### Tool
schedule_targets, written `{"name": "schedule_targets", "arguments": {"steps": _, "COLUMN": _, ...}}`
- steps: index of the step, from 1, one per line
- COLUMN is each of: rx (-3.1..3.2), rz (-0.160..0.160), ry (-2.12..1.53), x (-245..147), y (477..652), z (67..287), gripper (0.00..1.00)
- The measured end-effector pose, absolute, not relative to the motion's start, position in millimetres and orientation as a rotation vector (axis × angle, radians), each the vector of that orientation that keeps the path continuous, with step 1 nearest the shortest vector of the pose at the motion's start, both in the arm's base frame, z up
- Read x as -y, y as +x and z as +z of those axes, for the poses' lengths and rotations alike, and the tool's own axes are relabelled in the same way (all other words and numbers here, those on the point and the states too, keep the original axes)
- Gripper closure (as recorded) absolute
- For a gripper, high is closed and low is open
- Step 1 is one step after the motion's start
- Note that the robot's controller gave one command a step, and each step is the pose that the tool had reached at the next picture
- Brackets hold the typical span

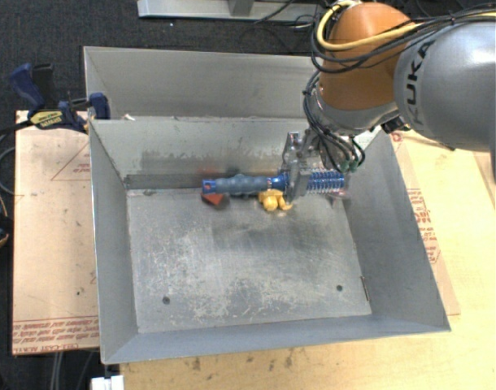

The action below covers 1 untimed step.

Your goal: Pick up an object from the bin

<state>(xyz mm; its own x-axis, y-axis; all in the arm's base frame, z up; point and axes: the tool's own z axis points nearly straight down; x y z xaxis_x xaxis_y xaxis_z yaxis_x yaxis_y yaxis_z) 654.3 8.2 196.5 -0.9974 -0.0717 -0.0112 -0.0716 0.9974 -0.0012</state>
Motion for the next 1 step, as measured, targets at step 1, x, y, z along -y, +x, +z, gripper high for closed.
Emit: {"name": "schedule_targets", "arguments": {"steps": 1, "rx": -3.077, "rz": -0.005, "ry": -0.585, "x": 50.9, "y": 600.1, "z": 362.8, "gripper": 1.0}}
